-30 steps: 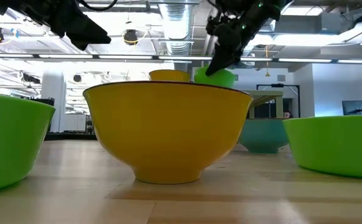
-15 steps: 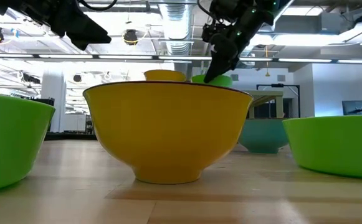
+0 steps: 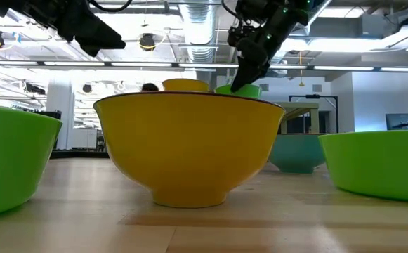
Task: Pick & Place Mini bowls
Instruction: Put the top light blue bowl on the shelf
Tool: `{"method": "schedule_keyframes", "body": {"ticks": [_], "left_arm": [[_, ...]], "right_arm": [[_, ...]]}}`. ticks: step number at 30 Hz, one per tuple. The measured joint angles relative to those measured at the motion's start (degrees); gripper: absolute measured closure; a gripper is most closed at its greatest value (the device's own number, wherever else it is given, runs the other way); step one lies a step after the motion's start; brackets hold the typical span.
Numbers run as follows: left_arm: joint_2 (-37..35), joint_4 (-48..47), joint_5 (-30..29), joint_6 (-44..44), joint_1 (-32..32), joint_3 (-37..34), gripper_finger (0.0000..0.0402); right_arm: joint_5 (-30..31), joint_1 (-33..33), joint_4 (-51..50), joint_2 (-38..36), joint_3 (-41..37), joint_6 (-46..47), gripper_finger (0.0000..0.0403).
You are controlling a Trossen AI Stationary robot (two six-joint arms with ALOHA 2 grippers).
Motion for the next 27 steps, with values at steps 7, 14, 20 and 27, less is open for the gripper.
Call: {"method": "schedule_keyframes", "body": {"ticks": [7, 14, 20, 27], "left_arm": [[0.0, 0.0, -0.16, -0.17, 0.0, 0.0, 0.0285], [0.0, 0.0, -0.15, -0.17, 0.0, 0.0, 0.0285], [0.0, 0.0, -0.15, -0.17, 0.0, 0.0, 0.0285], [0.0, 0.0, -0.15, -0.13, 0.0, 0.0, 0.0285]], "right_arm": [[0.21, 2.78, -8.12, 0.0, 7.42, 0.02, 0.025], [1.05, 7.93, -20.94, -0.04, 15.36, 5.64, 0.0226], [1.46, 13.14, -33.37, -0.07, 17.96, 14.0, 0.0225], [1.48, 21.1, -36.05, -0.09, 12.53, 23.68, 0.0239]]}}
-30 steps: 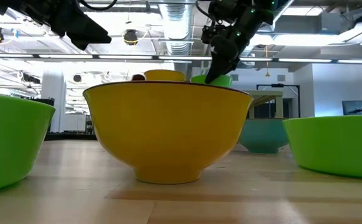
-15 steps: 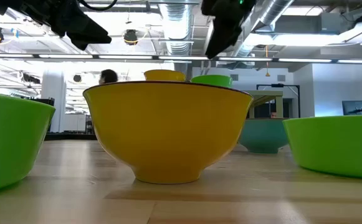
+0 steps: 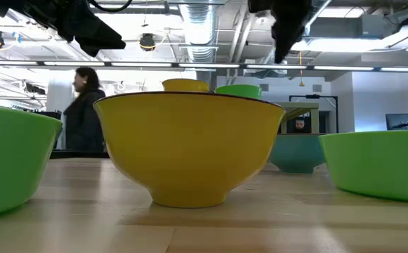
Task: Pick & Place Mini bowls
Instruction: Put the top light blue bowl on the shelf
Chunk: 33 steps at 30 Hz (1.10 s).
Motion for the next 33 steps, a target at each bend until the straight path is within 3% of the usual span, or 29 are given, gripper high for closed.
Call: {"method": "schedule_keyframes", "body": {"ticks": [8, 12, 23, 33], "left_arm": [[0.0, 0.02, 0.02, 0.11, 0.0, 0.0, 0.0285], [0.02, 0.02, 0.04, -0.08, 0.0, 0.0, 0.0285], [0.02, 0.02, 0.04, -0.46, 0.0, 0.0, 0.0285], [0.01, 0.03, 0.05, -0.49, 0.0, 0.0, 0.0285]], "right_arm": [[-1.53, 6.97, 15.17, 0.57, -12.14, 11.0, 0.0252], [-1.54, 8.21, 16.5, 0.58, -15.0, 14.92, 0.0253], [-1.64, 10.34, 30.88, 0.57, -24.09, 14.68, 0.0254], [-1.53, 9.21, 33.55, 0.57, -27.61, 14.44, 0.0254]]}}
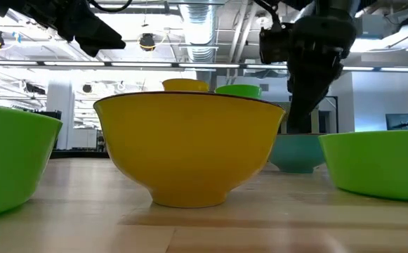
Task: Pick & Place Mini bowls
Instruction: Put the top light blue bowl on the shelf
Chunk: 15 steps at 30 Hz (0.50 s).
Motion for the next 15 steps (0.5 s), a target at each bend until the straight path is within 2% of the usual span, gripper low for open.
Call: {"method": "schedule_keyframes", "body": {"ticks": [10, 15], "left_arm": [[0.0, 0.01, 0.01, 0.0, 0.0, 0.0, 0.0285], [0.0, 0.01, 0.01, -0.02, 0.0, 0.0, 0.0285]], "right_arm": [[0.04, -0.16, 1.74, 0.02, -1.97, 0.0, 0.0264], [0.06, -0.48, 2.2, 3.13, -1.93, -0.61, 0.0265]]}}
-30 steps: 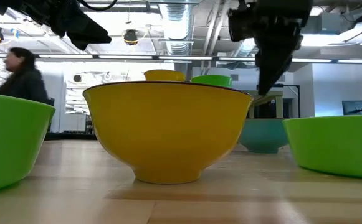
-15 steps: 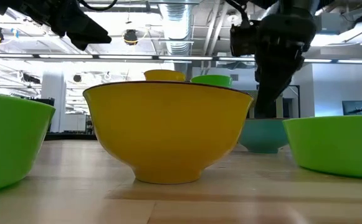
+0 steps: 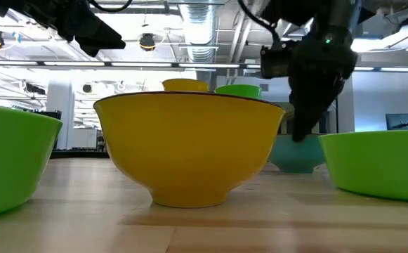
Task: Pick & Place Mini bowls
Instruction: Put the top light blue bowl on the shelf
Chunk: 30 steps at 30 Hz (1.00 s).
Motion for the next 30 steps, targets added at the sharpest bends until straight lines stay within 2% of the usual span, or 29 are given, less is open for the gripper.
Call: {"method": "schedule_keyframes", "body": {"ticks": [4, 9, 12, 16, 18, 22, 30], "left_arm": [[0.0, 0.02, 0.0, 0.0, 0.0, 0.0, 0.0285], [0.0, 0.03, 0.0, 0.0, 0.0, -0.02, 0.0285], [0.0, 0.02, 0.0, 0.0, 0.0, -0.02, 0.0285], [0.0, 0.02, 0.0, 0.0, 0.0, -0.02, 0.0285], [0.0, 0.01, 0.0, 0.0, 0.0, -0.02, 0.0285], [0.0, 0.02, 0.0, 0.0, 0.0, -0.04, 0.0285], [0.0, 0.0, 0.0, 0.0, 0.0, -0.09, 0.0285]], "right_arm": [[0.18, 0.04, -0.62, 4.68, 0.54, -1.26, 0.0265], [-0.04, -0.38, -4.17, 7.0, 3.63, -1.16, 0.0279], [-1.0, -0.49, -6.53, 6.95, 5.66, -1.51, 0.031], [-1.78, -0.47, -8.93, 5.62, 8.46, -1.49, 0.0374], [-2.36, -0.48, -10.6, 4.83, 9.48, -1.38, 0.039], [-2.28, -0.29, -15.29, 2.81, 12.79, -1.03, 0.038], [-0.82, 0.92, -25.44, -3.86, 20.68, -3.02, 0.0391]]}}
